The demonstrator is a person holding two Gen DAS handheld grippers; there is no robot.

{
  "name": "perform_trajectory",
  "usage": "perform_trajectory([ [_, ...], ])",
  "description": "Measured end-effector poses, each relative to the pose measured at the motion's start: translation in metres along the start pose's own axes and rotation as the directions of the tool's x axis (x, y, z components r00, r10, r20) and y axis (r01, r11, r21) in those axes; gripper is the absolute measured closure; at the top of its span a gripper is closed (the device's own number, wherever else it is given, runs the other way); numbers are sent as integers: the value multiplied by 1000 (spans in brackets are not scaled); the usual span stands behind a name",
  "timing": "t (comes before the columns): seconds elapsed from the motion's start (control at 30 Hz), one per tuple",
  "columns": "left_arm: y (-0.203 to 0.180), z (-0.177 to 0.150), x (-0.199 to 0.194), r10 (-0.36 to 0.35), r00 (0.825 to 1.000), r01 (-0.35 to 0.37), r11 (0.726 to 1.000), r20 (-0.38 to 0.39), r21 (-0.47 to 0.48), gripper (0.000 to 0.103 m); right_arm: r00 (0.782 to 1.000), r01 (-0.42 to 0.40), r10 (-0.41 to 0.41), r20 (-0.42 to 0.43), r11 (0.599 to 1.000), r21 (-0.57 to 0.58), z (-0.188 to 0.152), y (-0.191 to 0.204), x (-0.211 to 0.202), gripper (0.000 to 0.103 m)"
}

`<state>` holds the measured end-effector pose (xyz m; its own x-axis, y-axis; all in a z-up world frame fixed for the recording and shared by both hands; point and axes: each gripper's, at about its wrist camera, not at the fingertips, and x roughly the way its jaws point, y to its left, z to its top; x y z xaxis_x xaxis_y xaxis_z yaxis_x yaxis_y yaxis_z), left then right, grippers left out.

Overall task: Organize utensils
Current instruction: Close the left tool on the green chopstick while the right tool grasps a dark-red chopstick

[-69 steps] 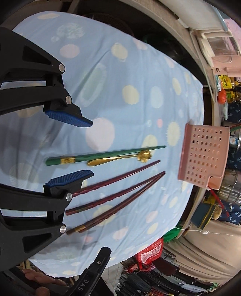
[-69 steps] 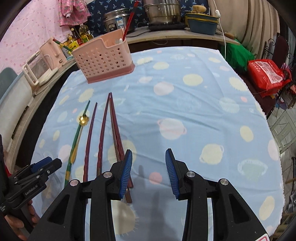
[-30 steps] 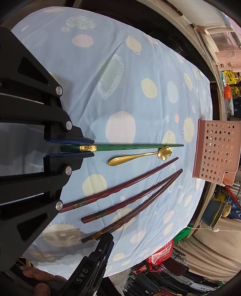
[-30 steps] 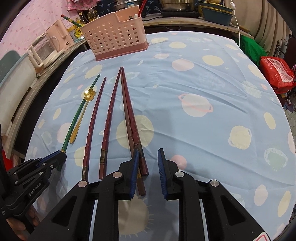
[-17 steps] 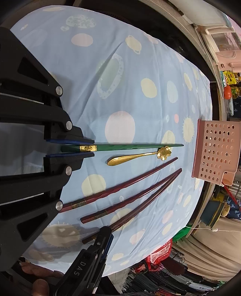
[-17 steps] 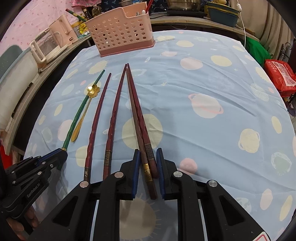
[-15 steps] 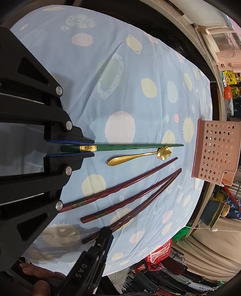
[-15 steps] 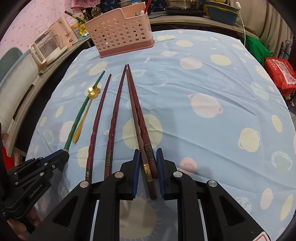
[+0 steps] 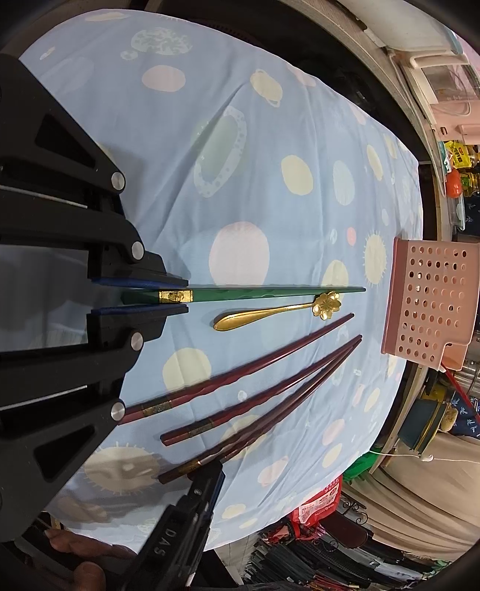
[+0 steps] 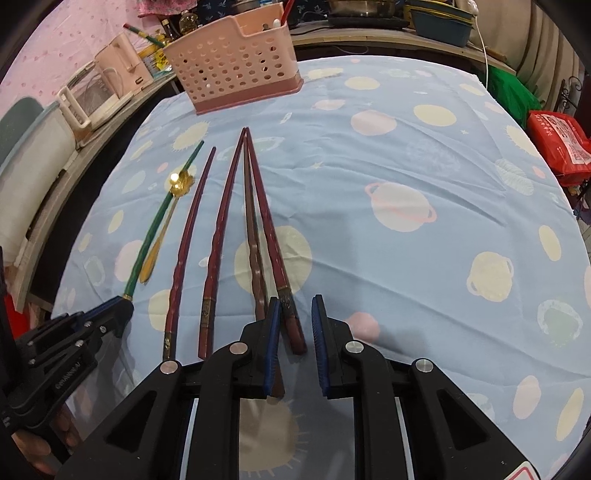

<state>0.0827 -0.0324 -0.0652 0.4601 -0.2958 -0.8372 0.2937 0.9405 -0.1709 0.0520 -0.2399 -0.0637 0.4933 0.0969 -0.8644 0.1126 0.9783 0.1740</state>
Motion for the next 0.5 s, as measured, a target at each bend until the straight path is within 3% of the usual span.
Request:
perform_trajectory([
  [0.1,0,0,0,0,1000,0,1000,0,0,95,1000,26,-26,11,999,-32,-1,5,1,87],
  [0.5,1,-3,-5,-21,1000,21,1000,-8,-8,96,1000,2,-1,15,1000,-8,-4,0,-10,94],
])
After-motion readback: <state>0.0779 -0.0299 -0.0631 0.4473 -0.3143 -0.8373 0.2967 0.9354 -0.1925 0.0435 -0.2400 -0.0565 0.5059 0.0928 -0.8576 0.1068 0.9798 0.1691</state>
